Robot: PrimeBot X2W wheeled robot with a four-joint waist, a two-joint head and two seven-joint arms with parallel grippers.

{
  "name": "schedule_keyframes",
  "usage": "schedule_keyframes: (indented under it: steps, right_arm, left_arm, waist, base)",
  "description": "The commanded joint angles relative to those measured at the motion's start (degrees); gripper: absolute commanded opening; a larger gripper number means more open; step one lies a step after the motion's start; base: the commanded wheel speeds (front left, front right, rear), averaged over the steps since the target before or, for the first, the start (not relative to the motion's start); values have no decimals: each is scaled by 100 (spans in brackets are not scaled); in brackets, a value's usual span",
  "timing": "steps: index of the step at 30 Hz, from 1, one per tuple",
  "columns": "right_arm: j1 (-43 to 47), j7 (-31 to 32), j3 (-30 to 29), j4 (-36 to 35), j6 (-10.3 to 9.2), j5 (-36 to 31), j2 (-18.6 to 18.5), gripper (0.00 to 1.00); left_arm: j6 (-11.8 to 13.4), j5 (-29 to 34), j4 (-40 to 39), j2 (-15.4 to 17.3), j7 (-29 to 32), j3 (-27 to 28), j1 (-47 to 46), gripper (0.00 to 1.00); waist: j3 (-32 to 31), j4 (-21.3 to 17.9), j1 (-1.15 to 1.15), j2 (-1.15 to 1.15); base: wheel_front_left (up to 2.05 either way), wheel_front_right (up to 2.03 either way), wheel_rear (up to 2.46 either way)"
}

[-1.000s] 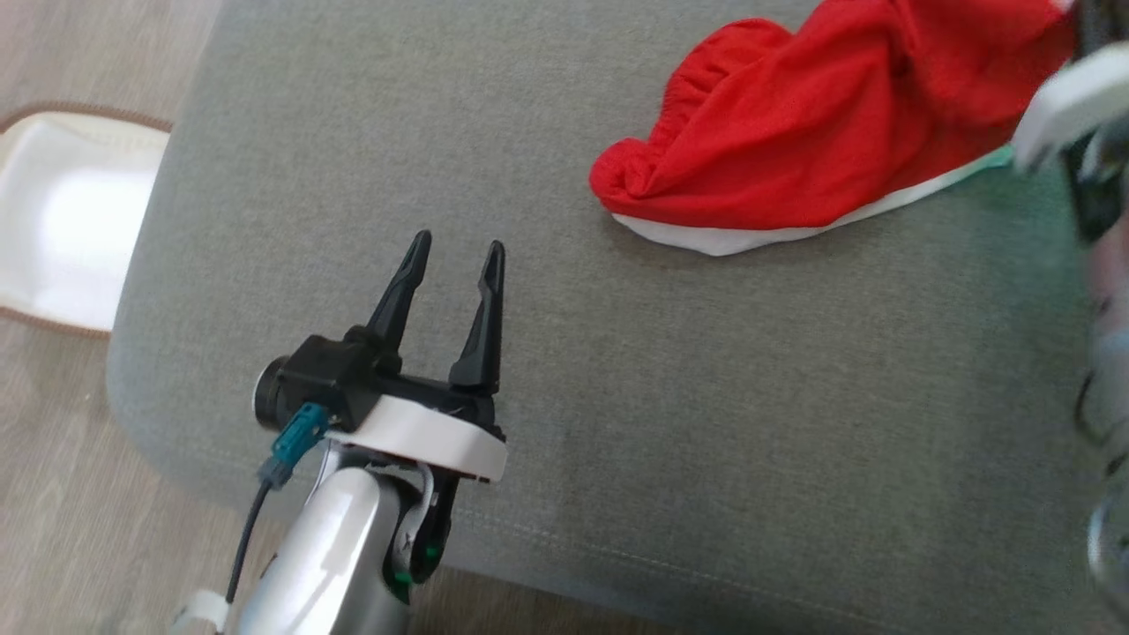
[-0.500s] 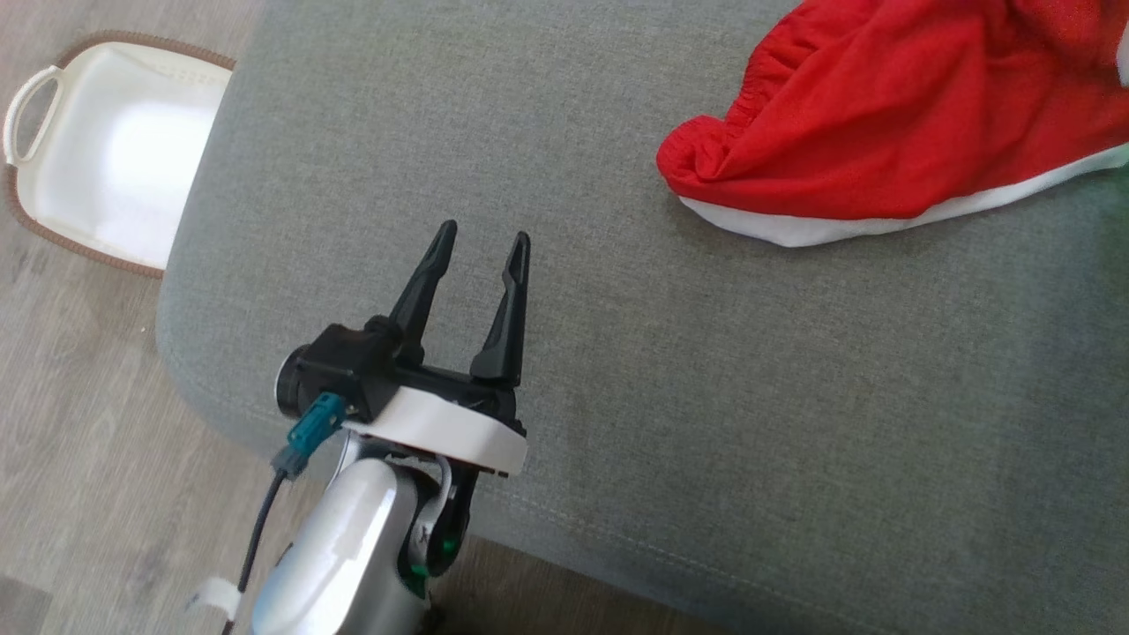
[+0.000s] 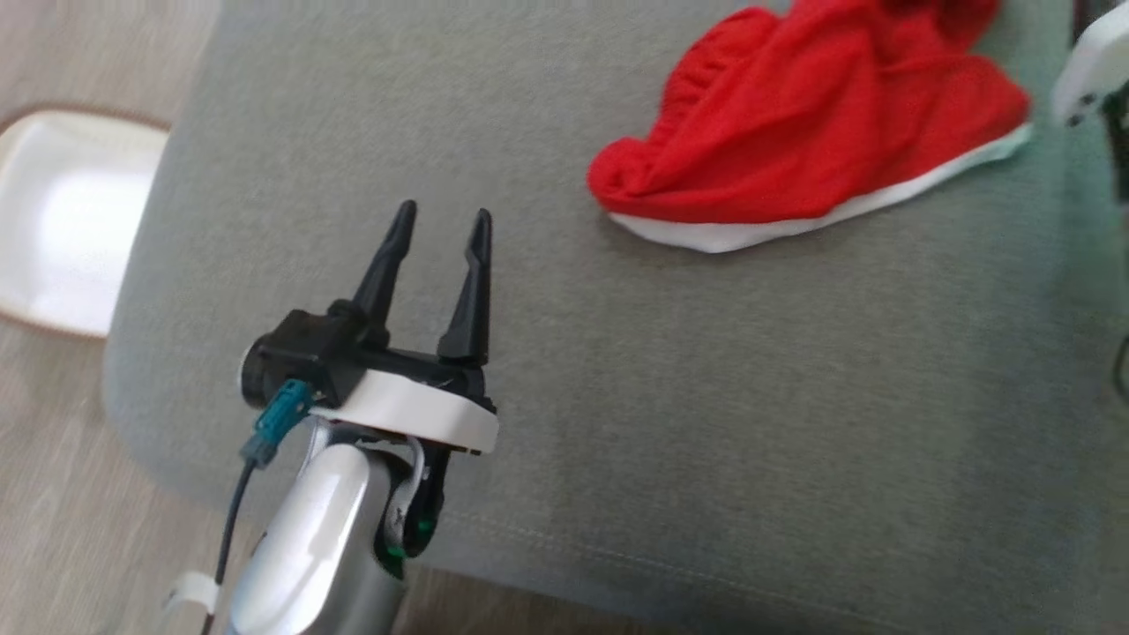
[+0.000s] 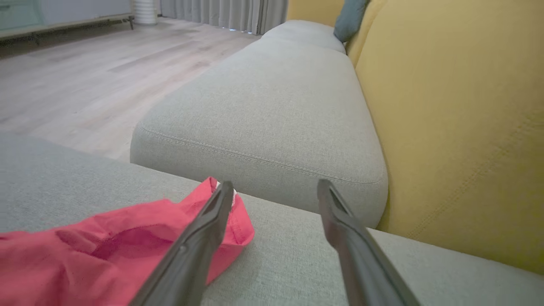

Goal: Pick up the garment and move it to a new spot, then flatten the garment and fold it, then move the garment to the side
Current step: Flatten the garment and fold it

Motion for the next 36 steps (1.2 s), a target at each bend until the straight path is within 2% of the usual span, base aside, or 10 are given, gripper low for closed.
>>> schedule_keyframes:
  steps: [1,7,10,16,22,28,36]
  right_arm:
    - [81,-151,36,-109,37,99,135,100]
    - [515,-433,11,-153,37,488,506,100]
    - [919,-490,62,-386,37,747,814,100]
    - [2161,-501,306,-1670,37,1407,1259,100]
    - [3537,-502,521,-3063,37,1934,1378,100]
    - [4510,-502,814,-4079,37,2684,1385,100]
    - [5210,-502,939,-4869,37,2736,1386,100]
  left_arm:
    - [-15,65,-169,51,-30,247,-42,100]
    - [-73,171,-157,51,-30,429,73,100]
    - [-101,226,-160,51,-30,548,166,100]
    - [-126,253,-212,51,-30,747,317,100]
    - [-143,293,-223,51,-30,884,431,100]
    - [-209,369,-150,51,-30,967,524,100]
    - [-241,398,-89,51,-30,1009,684,100]
  waist:
    - [-267,-294,0,0]
    - [-606,-734,0,0]
    - [-797,-997,0,0]
    - [-1033,-1426,0,0]
    - [-1088,-1716,0,0]
    - [-1051,-1860,0,0]
    - [-1087,-1899,0,0]
  base:
    - [0,0,0]
    - [0,0,0]
    - [0,0,0]
    - [0,0,0]
    - [0,0,0]
    - [0,0,0]
    - [0,0,0]
